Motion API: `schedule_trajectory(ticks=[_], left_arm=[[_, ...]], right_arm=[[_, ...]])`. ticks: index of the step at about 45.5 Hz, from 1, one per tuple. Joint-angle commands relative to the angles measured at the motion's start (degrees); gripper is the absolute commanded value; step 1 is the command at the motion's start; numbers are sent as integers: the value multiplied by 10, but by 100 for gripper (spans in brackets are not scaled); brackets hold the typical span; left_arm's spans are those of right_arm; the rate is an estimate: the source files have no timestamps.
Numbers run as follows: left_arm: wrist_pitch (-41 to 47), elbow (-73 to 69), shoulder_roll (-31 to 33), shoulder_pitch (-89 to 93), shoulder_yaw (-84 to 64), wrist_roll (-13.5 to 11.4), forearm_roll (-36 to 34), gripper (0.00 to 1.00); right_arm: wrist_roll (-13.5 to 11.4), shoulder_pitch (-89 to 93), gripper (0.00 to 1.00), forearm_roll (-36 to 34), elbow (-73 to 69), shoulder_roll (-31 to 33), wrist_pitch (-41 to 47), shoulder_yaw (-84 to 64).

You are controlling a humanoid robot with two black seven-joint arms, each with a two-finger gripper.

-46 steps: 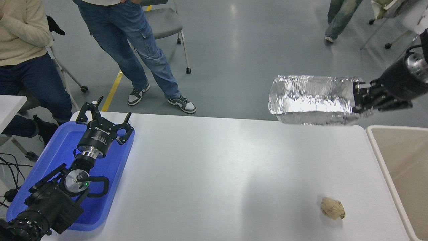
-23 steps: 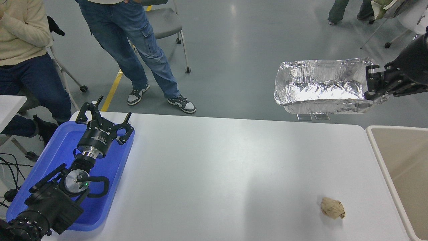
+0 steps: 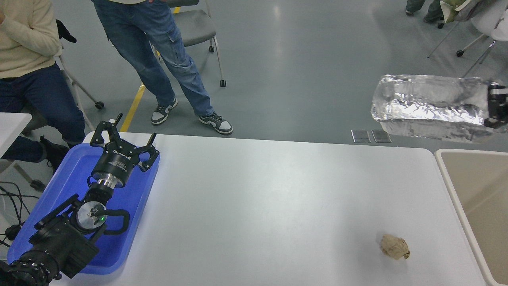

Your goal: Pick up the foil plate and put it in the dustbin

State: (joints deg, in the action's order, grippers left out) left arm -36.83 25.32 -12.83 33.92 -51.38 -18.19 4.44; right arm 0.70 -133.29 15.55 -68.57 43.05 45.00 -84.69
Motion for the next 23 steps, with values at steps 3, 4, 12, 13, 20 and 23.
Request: schedule_trajectory(ticks=[3, 4, 12, 13, 20, 23], left_arm=[[0, 0, 0, 0, 0, 0, 0, 100], [0, 0, 0, 0, 0, 0, 0, 100], [0, 0, 0, 0, 0, 0, 0, 100], [0, 0, 0, 0, 0, 0, 0, 100], [0, 0, 0, 0, 0, 0, 0, 100], [0, 0, 0, 0, 0, 0, 0, 100]], right_arm=[[0, 33, 0, 6, 65, 46, 0, -44], [0, 38, 0, 6, 71, 49, 0, -46], [-1, 58, 0, 8, 106, 106, 0, -42], [-1, 60, 0, 8, 113, 112, 0, -40], [-1, 119, 0, 8, 170, 134, 0, -29], [-1, 149, 0, 8, 200, 147, 0, -17]])
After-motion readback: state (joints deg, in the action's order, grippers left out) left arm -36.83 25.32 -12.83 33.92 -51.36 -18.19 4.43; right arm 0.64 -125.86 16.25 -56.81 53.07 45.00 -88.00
